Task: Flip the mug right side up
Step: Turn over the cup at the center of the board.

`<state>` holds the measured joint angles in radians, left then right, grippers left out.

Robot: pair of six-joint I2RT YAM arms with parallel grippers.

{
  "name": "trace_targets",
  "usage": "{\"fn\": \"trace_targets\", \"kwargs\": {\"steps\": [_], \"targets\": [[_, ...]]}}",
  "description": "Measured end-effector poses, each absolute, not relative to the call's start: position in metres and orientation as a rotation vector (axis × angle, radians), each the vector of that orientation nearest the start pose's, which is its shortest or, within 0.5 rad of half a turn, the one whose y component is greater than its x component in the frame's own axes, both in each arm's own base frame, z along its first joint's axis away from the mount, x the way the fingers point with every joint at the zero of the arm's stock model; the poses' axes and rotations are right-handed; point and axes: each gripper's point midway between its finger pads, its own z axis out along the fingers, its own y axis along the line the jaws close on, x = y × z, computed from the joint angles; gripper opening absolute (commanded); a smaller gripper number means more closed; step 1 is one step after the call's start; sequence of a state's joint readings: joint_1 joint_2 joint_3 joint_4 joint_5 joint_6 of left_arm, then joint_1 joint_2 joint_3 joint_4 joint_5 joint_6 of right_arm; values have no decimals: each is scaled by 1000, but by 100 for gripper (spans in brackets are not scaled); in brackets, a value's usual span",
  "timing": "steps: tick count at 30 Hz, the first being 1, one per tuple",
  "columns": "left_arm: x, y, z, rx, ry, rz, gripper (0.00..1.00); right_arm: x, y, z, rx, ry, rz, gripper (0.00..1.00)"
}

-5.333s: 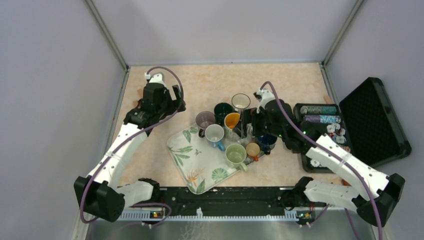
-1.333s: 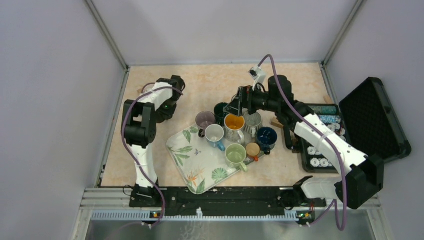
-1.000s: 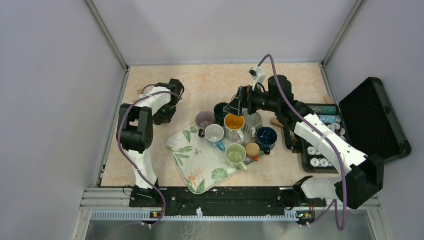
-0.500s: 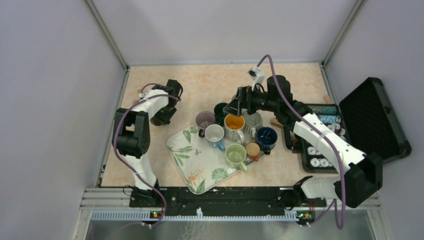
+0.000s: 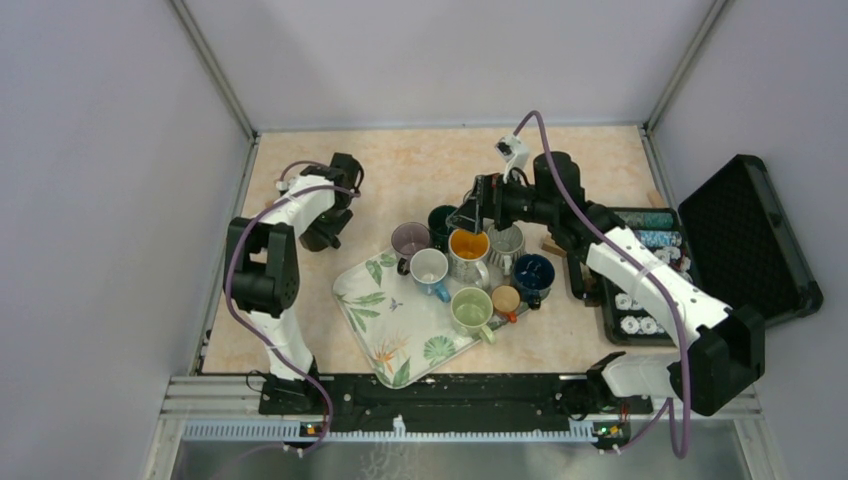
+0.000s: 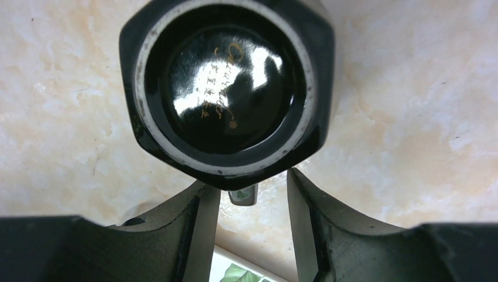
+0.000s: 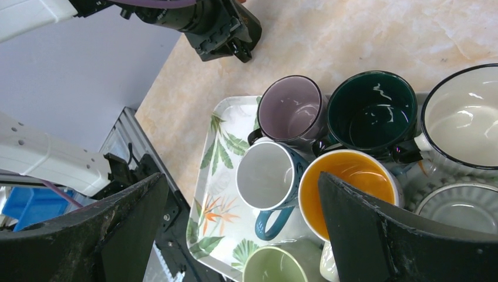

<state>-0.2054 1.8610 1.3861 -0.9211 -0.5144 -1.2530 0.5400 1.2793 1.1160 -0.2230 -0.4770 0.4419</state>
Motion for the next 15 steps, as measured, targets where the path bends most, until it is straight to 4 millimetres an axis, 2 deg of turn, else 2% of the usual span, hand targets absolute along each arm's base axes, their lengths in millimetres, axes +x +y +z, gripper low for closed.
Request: {"fn": "trace_targets", "kwargs": {"steps": [8, 12, 15], "targets": [[378, -19, 67, -1403, 2245, 354, 48, 281, 281, 260, -434, 2051, 1089, 99], [378, -16, 67, -1409, 2242, 358, 42, 281, 281, 260, -434, 2049, 1089, 99], [378, -16, 67, -1411, 2241, 359, 31, 281, 281, 260, -433, 2049, 1089, 99]]}}
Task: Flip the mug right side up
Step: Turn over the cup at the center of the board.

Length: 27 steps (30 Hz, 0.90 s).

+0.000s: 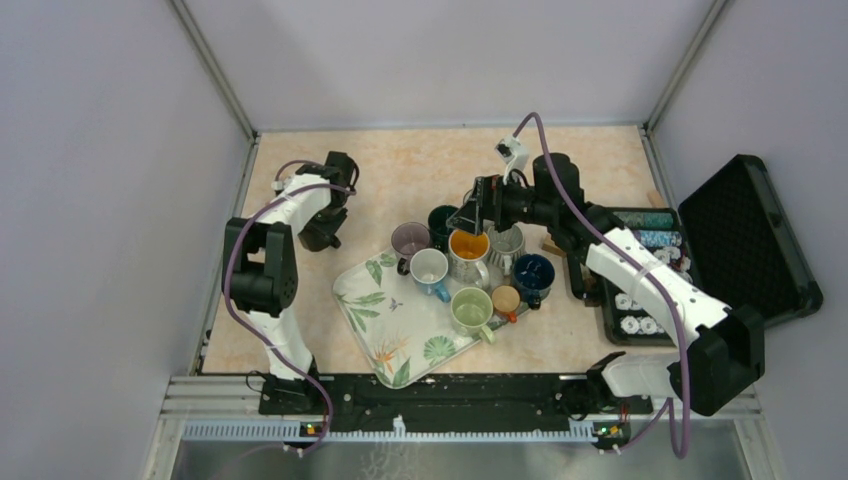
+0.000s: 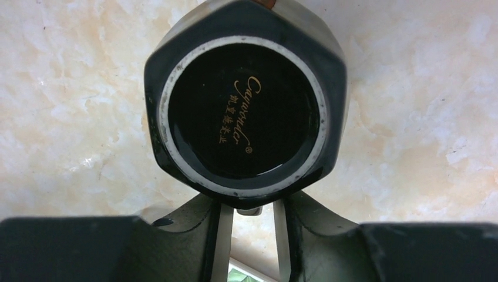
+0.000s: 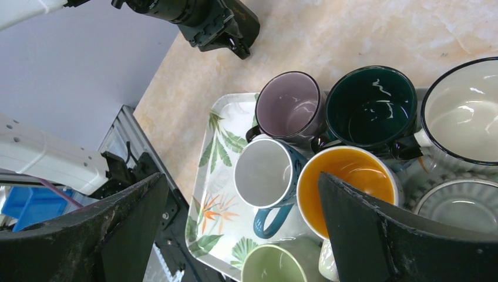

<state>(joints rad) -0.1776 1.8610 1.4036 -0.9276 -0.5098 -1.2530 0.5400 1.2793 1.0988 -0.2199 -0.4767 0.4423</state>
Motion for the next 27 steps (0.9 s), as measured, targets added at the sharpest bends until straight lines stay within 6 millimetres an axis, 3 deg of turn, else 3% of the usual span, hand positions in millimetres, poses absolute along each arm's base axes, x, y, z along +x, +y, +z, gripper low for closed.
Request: {"fn": "trace_targets", "kwargs": {"steps": [6, 16, 27], "targets": [[378, -16, 67, -1395, 2252, 362, 0, 281, 281, 260, -434, 2049, 1089, 99], [381, -21, 74, -1282, 2301, 287, 0, 281, 281, 260, -428, 2051, 1091, 99], [403, -45, 129, -1019, 2247, -43, 0, 282, 284, 266, -390, 2042, 1123, 99]]}}
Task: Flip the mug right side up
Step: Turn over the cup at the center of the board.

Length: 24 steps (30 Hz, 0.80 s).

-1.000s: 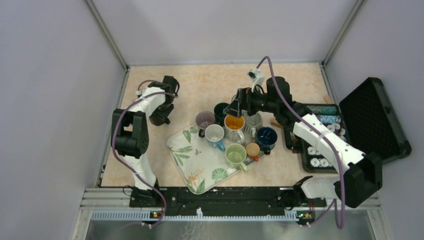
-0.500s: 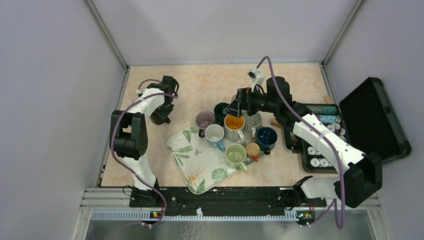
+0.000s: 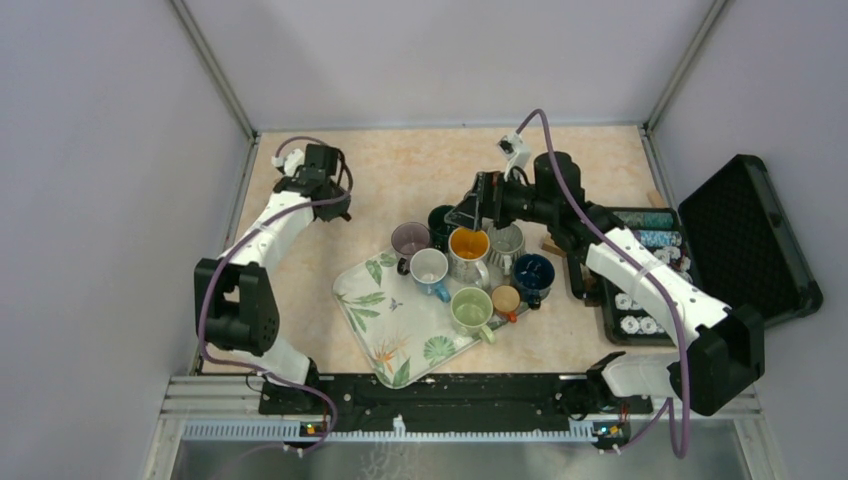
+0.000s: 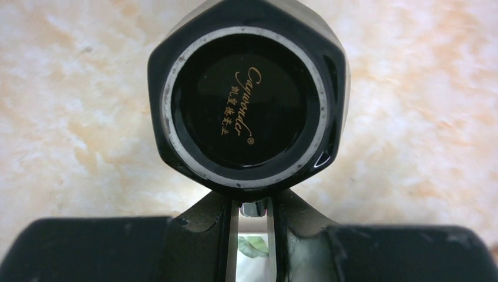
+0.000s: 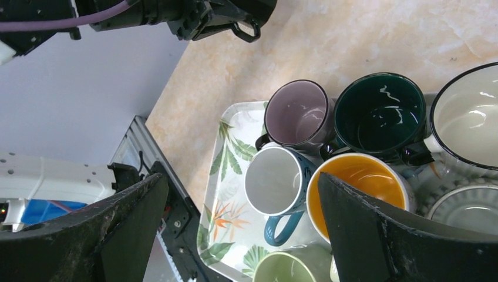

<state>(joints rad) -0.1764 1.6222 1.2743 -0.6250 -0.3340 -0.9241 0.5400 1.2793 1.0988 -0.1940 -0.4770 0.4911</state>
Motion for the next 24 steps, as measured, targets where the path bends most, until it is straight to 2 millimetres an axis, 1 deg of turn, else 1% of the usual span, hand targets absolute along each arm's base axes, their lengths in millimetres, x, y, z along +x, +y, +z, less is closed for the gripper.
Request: {"fn": "trace_targets", "kwargs": {"steps": [2, 5, 8, 11, 16, 21, 24], "targets": [[407, -53, 142, -966, 2226, -125, 0, 283, 285, 270, -381, 2030, 1134, 99], [414, -70, 166, -877, 2195, -277, 0, 285, 288, 277, -361, 2005, 1163, 99], [423, -93, 192, -778, 2154, -462, 0, 288, 292, 283, -346, 1985, 1194, 99], [428, -119, 216, -682, 2098, -669, 0, 291, 296, 282, -329, 1983, 1218, 99], [425, -157, 240, -563, 2029, -964, 0, 300, 305, 279, -300, 1981, 1259, 98], [417, -186, 270, -466, 1939, -1230, 0, 307, 314, 277, -272, 1975, 1315, 96], [410, -201, 288, -399, 1872, -1376, 0, 310, 319, 281, -257, 1953, 1352, 95]]}}
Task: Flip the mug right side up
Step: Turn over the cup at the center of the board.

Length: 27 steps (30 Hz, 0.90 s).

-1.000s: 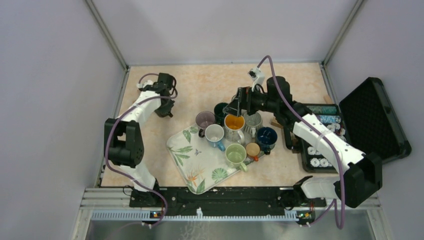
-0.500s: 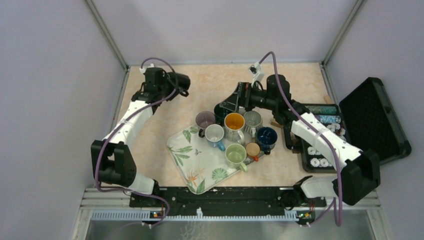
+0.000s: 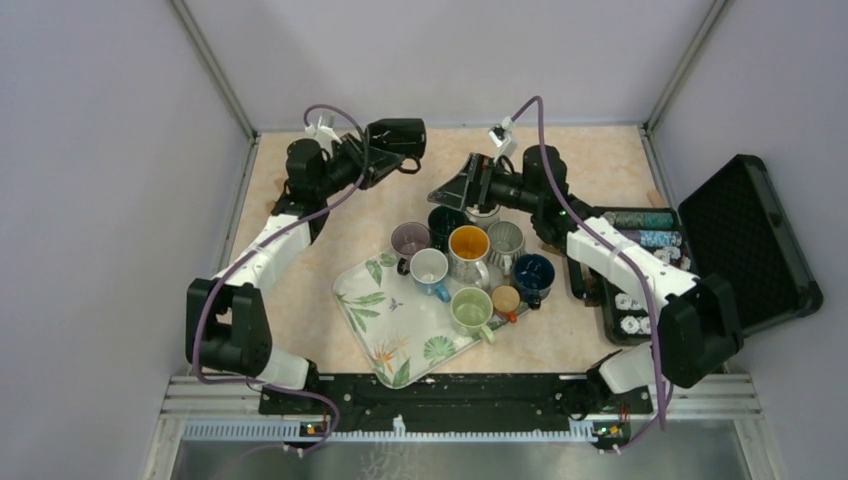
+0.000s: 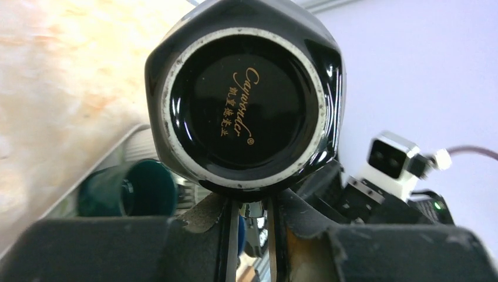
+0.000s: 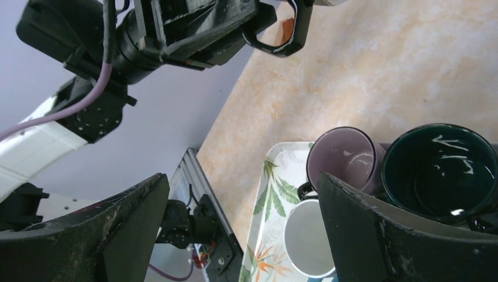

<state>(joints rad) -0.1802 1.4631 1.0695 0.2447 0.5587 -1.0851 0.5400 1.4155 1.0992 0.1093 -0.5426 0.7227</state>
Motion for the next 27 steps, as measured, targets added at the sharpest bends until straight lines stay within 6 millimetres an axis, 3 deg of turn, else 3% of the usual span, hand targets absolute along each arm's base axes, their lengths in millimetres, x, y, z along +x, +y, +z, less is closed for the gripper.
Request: {"fn": "trace_targets", "kwargs": {"steps": [8, 18, 27], "targets": [[385, -233, 319, -232, 1748, -1622, 0, 320, 330, 295, -206, 1885, 1443, 86], [370, -261, 320, -141, 1712, -1784, 0, 329, 333, 314, -118, 1808, 1525, 71], [353, -277, 326, -81, 1682, -1864, 0, 336, 329, 310, -37, 1794, 1528, 58]]}}
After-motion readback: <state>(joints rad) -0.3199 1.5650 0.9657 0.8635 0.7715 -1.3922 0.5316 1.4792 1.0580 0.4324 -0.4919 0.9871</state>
